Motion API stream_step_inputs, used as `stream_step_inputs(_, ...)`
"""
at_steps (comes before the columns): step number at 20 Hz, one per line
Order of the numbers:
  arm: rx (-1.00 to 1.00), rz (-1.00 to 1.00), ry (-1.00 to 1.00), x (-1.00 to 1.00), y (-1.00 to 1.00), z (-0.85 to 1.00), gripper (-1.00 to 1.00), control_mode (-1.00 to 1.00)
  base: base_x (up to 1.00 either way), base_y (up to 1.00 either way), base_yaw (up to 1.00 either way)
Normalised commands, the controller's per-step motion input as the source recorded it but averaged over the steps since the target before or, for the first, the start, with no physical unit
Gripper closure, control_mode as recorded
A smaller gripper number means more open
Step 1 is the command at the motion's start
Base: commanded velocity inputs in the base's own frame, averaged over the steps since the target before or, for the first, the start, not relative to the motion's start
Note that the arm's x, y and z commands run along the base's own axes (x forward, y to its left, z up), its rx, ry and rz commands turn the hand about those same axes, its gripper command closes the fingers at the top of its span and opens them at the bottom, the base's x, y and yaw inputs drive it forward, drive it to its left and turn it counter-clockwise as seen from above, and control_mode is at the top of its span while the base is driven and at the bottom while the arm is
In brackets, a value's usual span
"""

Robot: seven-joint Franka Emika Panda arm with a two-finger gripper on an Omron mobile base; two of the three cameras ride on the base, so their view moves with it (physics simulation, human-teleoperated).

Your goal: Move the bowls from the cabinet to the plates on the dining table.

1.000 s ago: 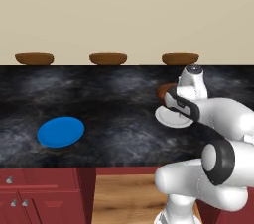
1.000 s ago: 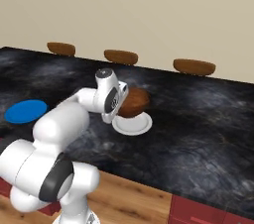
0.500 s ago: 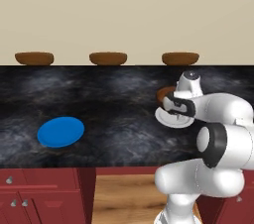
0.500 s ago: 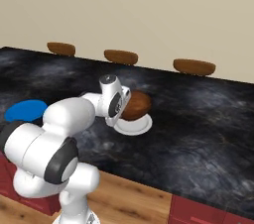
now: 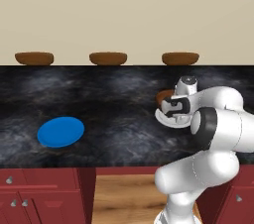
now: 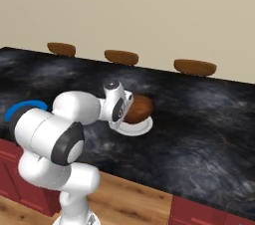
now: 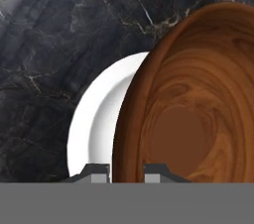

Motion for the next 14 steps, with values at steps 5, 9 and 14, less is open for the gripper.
stream_step_inputs(5, 0.0, 0.0, 0.0, 0.2, -0.05, -0.25, 1.0, -1.0, 0.0, 0.0, 0.0)
stream_step_inputs(9, 0.0, 0.0, 0.0, 0.18, -0.05, -0.25, 1.0, -1.0, 0.0, 0.0, 0.0)
stream_step_inputs(14, 0.0, 0.0, 0.0, 0.1, -0.04, -0.21, 1.0, -1.0, 0.0, 0.0, 0.0)
